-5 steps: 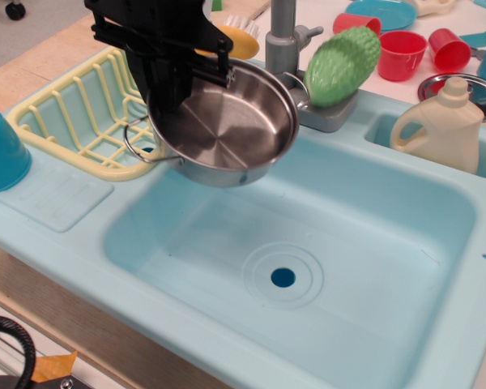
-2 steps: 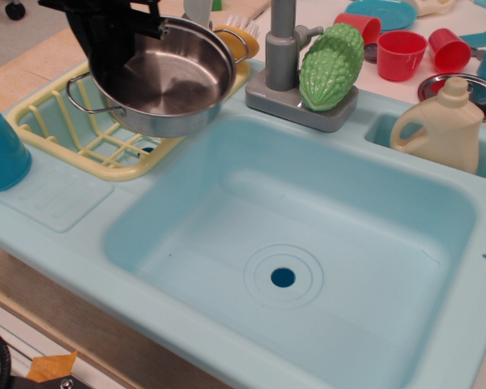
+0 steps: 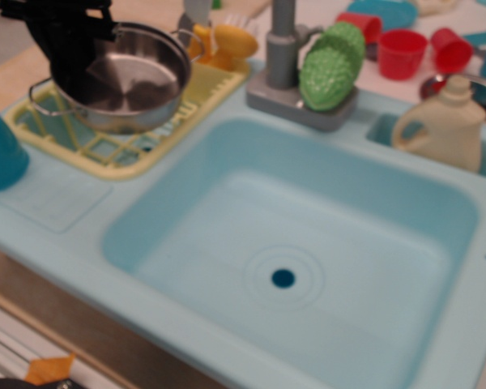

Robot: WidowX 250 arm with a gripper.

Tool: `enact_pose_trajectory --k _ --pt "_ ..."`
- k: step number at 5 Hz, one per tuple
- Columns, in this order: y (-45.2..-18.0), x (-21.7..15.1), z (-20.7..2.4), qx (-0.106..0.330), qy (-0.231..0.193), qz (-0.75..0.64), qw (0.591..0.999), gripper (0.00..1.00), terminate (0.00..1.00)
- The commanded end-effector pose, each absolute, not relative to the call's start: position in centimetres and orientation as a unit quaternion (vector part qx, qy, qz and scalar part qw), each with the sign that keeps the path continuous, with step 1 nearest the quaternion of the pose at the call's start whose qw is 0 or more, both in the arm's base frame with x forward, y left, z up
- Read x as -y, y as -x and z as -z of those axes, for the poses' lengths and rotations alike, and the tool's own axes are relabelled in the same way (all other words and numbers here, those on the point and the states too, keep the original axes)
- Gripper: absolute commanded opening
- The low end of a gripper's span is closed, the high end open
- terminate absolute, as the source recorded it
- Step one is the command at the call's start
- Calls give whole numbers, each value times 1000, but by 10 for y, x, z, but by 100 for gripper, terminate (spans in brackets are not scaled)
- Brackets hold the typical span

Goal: Put pot or pan from sink into drying rack

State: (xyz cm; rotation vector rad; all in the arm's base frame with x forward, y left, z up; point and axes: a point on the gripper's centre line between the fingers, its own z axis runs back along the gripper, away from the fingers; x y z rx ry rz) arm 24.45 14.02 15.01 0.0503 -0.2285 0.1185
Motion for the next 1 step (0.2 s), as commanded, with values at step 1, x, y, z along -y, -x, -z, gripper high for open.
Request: enact_pose_trajectory --k 1 --pt "-254 -166 -155 142 -28 -48 988 100 100"
